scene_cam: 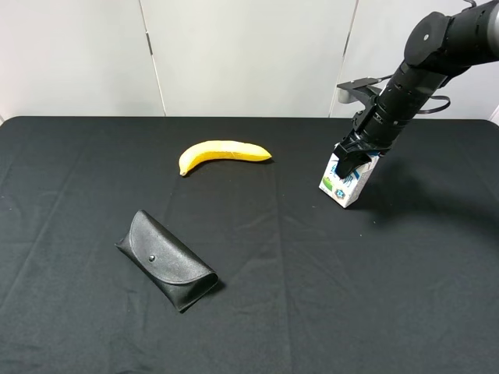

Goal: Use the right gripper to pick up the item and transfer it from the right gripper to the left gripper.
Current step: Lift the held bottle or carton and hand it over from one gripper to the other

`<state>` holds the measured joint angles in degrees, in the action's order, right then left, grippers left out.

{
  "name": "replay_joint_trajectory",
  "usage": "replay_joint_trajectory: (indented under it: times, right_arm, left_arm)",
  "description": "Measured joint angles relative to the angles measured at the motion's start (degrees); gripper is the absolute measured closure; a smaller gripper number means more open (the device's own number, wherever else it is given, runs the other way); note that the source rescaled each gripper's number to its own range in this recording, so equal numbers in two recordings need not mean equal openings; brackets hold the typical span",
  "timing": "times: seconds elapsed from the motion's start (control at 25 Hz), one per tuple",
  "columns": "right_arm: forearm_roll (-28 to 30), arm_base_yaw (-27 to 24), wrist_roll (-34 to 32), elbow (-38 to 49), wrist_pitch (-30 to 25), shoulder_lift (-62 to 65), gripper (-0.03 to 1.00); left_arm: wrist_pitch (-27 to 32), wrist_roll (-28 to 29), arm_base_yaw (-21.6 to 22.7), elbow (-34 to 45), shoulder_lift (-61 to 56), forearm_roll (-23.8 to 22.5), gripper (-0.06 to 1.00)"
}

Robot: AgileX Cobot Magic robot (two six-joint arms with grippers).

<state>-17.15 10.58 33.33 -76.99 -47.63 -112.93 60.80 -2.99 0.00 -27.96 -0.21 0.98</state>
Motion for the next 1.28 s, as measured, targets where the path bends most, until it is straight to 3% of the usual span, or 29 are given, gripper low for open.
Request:
replay_joint_trajectory:
  times: [0.72, 1.28]
  right_arm:
    - [0.26, 0.0, -3.88, 0.06, -6.51, 8.6, 0.92]
    - [-4.82, 0.0, -4.13, 0.06, -11.2, 18.27, 0.92]
  left_arm:
    - [0.0, 0.0, 0.0, 0.0, 0.0, 0.0, -0.06]
    - [0.0, 0.0, 0.0, 0.0, 0.0, 0.0, -0.06]
